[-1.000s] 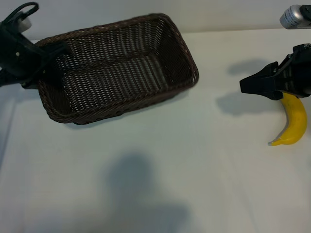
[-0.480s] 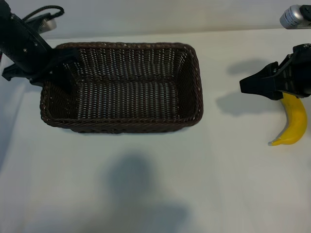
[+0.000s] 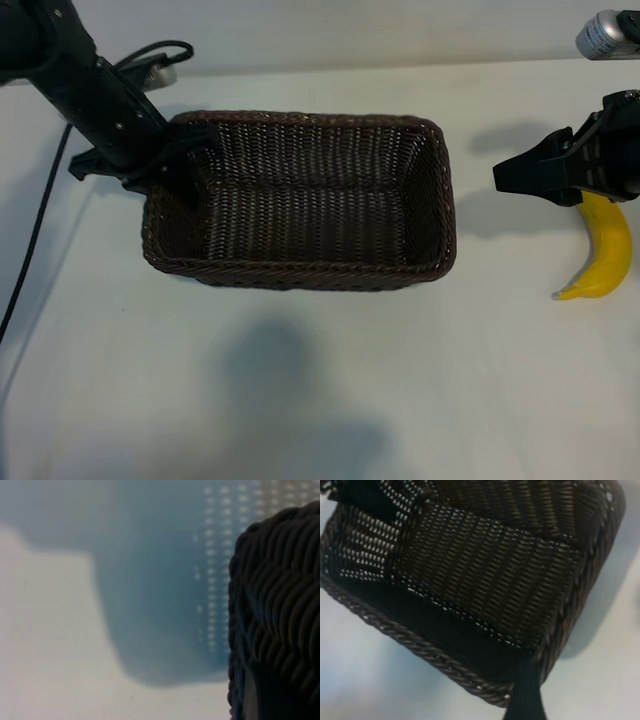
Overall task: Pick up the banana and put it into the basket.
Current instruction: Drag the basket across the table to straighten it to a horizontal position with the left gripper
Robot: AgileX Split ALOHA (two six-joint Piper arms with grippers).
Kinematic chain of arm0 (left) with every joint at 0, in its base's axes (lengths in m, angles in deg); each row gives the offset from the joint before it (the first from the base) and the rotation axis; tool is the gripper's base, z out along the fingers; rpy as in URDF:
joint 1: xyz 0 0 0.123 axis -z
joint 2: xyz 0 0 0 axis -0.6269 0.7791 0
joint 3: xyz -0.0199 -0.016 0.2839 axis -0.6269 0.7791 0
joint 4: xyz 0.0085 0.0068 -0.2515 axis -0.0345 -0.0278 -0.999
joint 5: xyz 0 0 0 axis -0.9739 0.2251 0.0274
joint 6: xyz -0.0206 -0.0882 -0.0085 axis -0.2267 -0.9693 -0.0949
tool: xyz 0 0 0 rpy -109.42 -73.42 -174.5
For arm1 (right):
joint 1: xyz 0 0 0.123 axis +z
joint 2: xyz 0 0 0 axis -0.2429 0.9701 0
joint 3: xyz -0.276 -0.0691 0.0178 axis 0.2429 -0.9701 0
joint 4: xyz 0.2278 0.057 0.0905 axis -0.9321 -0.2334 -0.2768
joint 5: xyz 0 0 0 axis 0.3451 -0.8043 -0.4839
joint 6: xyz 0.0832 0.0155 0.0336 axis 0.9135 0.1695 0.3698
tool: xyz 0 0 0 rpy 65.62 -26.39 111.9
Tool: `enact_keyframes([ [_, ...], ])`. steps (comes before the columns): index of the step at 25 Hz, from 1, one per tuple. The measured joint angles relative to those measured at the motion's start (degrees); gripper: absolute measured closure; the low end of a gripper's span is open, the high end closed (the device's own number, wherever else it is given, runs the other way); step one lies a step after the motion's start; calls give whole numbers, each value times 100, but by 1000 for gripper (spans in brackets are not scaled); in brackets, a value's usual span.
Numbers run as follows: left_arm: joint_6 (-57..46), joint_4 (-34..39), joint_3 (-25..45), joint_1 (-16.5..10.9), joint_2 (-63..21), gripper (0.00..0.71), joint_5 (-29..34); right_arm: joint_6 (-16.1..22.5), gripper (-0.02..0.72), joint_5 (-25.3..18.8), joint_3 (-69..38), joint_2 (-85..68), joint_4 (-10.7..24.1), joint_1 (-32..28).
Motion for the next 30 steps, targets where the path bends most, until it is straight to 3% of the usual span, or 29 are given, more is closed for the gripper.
enact_keyframes([
  [8, 5, -156, -7, 266, 328, 553, -279, 0, 136, 0, 0, 0, 0, 0],
  [22, 22, -120, -7, 287, 353, 549, -403, 6, 136, 0, 0, 0, 0, 0],
  [25, 22, -120, -11, 287, 353, 470, -411, 6, 136, 0, 0, 0, 0, 0],
  [30, 13, -126, -17, 287, 353, 236, -379, 0, 136, 0, 0, 0, 0, 0],
])
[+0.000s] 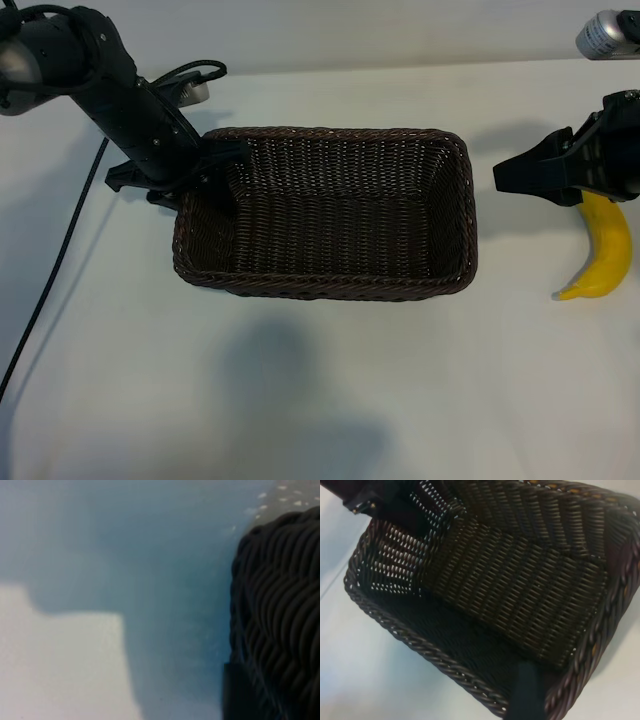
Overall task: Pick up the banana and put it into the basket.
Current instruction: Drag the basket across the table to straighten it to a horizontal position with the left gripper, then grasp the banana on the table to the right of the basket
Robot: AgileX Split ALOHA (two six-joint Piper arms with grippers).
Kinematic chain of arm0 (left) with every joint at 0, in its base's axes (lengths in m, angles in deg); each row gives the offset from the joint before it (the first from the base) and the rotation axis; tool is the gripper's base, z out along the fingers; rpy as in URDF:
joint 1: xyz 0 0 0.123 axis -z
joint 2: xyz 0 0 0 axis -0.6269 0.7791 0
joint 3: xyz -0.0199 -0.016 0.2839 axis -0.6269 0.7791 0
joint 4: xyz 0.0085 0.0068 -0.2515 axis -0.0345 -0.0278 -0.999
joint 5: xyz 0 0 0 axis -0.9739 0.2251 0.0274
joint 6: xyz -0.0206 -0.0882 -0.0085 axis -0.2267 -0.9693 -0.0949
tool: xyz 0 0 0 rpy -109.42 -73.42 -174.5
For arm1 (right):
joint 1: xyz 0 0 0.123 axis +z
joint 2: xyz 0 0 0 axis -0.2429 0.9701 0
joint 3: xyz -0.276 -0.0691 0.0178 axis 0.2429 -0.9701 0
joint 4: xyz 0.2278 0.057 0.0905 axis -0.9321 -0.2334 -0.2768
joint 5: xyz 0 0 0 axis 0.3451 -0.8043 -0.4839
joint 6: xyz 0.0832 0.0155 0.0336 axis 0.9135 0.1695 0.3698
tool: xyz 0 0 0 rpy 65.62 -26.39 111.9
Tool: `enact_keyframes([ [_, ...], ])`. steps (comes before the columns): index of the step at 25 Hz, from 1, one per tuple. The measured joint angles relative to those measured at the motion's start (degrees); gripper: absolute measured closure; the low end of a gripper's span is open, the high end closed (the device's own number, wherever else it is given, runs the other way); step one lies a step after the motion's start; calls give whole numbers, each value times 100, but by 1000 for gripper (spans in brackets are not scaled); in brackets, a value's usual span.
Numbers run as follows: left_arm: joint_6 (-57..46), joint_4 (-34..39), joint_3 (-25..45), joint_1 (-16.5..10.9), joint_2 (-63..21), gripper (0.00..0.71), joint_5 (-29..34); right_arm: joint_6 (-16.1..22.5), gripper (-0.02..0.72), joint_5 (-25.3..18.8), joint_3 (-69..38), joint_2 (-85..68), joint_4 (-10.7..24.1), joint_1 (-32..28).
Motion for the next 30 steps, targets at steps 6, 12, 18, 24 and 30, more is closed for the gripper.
enact_keyframes([
  [6, -12, 0, -11, 0, 0, 139, 228, 0, 136, 0, 0, 0, 0, 0],
  [12, -12, 5, -11, 0, 0, 139, 278, 0, 136, 0, 0, 0, 0, 0],
  [18, -148, 239, -142, 0, -11, 139, 484, 5, 136, 0, 0, 0, 0, 0],
  [24, -445, 805, -545, 0, -266, 139, 975, 5, 136, 0, 0, 0, 0, 0],
  [30, -489, 888, -916, 0, -524, 139, 1332, 0, 136, 0, 0, 0, 0, 0],
])
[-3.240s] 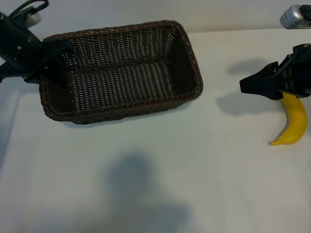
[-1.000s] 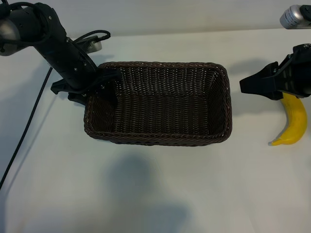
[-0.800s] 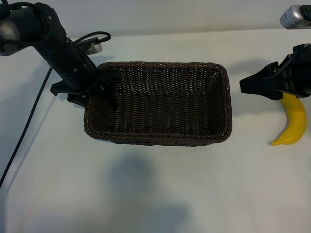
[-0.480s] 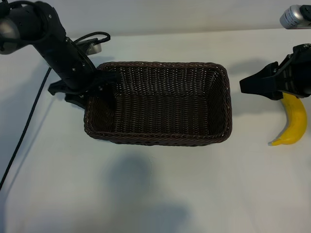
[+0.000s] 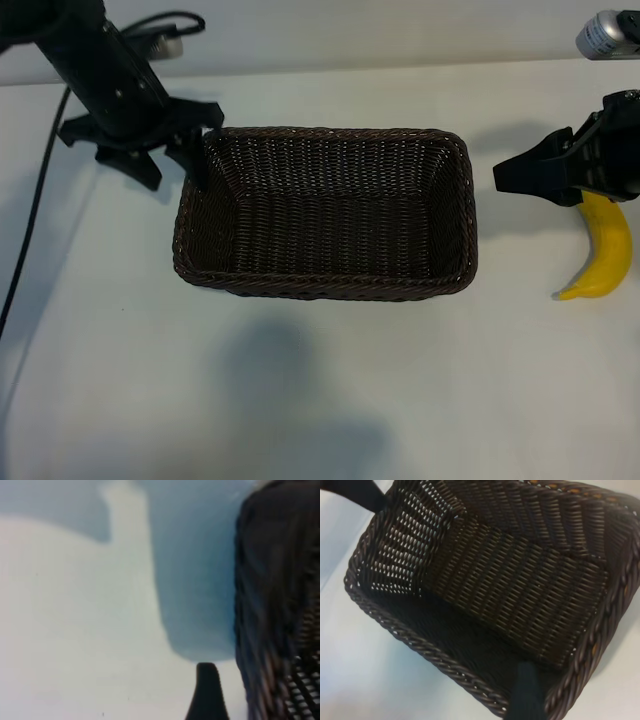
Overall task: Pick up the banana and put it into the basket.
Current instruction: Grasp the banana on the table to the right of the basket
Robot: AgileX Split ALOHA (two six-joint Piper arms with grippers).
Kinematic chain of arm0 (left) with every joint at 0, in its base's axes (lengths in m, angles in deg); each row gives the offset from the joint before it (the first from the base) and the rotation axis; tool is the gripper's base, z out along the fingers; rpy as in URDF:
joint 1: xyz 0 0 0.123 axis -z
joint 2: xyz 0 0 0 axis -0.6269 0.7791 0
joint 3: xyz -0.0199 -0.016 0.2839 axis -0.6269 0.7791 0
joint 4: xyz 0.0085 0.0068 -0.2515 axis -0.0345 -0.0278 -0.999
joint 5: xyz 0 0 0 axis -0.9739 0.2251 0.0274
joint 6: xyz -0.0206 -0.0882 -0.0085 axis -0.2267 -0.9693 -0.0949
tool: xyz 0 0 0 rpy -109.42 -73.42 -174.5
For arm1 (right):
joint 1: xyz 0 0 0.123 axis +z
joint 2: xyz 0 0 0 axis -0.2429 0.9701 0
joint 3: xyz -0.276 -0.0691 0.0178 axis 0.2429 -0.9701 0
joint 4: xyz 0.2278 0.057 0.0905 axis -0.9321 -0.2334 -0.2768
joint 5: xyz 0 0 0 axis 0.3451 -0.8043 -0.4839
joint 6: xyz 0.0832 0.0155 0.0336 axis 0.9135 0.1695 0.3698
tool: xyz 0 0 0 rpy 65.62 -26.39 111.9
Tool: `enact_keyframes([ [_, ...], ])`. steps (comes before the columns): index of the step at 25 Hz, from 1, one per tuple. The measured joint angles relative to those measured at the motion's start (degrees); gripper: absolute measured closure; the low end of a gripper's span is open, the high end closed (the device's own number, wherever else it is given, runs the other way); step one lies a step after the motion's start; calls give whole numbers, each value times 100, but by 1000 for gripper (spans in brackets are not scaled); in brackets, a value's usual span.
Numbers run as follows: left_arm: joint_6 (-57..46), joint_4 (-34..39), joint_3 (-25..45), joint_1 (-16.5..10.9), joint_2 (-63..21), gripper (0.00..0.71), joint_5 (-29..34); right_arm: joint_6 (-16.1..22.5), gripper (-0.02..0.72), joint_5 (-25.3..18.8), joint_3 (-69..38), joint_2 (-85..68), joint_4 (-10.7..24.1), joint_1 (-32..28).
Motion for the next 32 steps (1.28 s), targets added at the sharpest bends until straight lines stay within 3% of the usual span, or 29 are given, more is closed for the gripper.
enact_keyframes([
  [8, -291, 988, -891, 0, -46, 139, 0, 0, 136, 0, 0, 0, 0, 0],
  [14, -684, 1889, -979, -166, -46, 139, 0, 49, 136, -6, 0, 0, 0, 0],
  [24, -756, 2059, -979, -925, -107, 139, 0, 68, 136, -11, 0, 0, 0, 0],
  [32, -700, 1994, -877, -961, -831, 139, 0, 68, 136, -11, 0, 0, 0, 0],
])
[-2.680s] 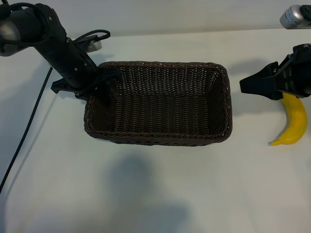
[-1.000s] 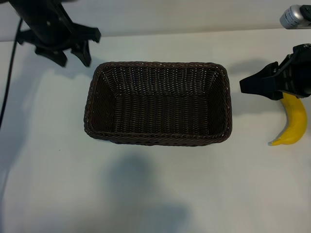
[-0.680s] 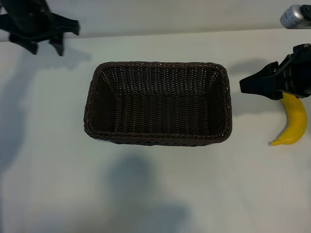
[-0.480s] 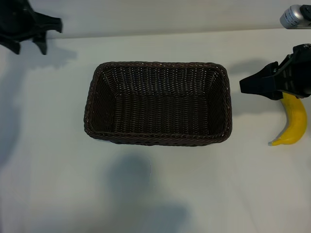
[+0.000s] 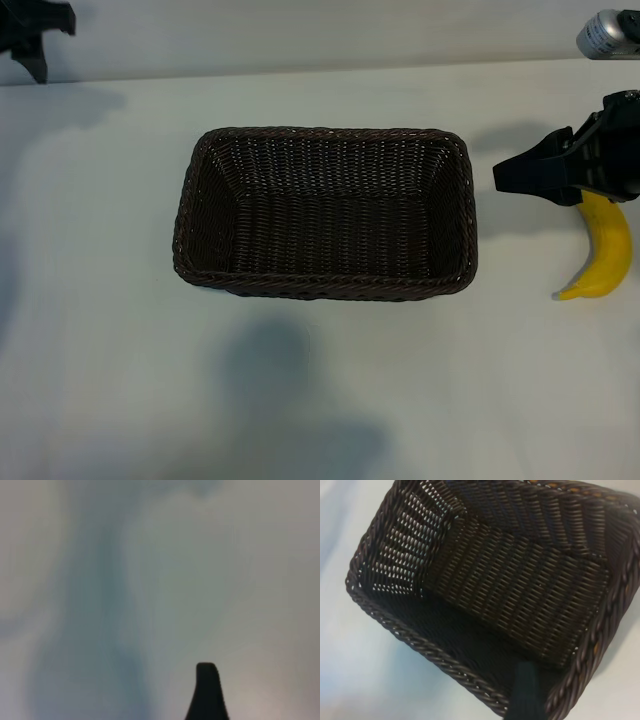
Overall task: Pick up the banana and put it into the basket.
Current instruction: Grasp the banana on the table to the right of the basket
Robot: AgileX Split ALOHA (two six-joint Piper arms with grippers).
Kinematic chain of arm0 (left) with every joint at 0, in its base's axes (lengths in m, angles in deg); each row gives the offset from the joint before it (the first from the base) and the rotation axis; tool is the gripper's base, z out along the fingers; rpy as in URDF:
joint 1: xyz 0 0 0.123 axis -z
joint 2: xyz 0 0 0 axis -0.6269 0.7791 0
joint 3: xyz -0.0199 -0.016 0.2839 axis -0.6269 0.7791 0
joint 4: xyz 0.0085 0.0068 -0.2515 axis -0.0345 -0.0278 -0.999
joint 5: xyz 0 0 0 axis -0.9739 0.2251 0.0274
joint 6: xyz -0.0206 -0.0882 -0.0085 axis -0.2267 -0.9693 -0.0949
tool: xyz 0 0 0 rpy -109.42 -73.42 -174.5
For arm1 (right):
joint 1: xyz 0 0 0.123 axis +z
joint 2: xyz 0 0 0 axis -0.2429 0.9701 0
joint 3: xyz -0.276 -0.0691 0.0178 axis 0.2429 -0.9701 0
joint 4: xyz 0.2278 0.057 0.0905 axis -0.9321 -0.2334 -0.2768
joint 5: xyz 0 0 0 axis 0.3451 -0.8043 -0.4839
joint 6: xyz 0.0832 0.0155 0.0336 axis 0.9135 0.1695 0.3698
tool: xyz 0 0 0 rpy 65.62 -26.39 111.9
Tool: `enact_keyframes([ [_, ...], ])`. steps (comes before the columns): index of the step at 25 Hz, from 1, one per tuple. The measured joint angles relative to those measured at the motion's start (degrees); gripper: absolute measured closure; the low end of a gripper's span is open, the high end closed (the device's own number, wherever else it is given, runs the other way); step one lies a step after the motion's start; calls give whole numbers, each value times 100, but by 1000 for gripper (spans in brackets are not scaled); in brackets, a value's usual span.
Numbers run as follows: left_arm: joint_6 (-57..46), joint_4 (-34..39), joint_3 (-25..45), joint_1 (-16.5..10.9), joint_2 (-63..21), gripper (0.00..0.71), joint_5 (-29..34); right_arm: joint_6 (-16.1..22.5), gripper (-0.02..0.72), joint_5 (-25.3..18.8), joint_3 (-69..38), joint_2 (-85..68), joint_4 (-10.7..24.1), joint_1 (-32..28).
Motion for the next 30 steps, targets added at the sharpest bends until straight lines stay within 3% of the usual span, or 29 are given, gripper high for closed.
enact_keyframes([
  [11, 22, 11, 1793, 0, -1894, 139, 0, 0, 136, 0, 0, 0, 0, 0],
  [22, 162, 11, 4547, 0, -4147, 139, -46, 0, 136, 5, 0, 0, 0, 0],
  [30, 183, 11, 6588, 0, -6091, 139, -649, 0, 136, 5, 0, 0, 0, 0],
])
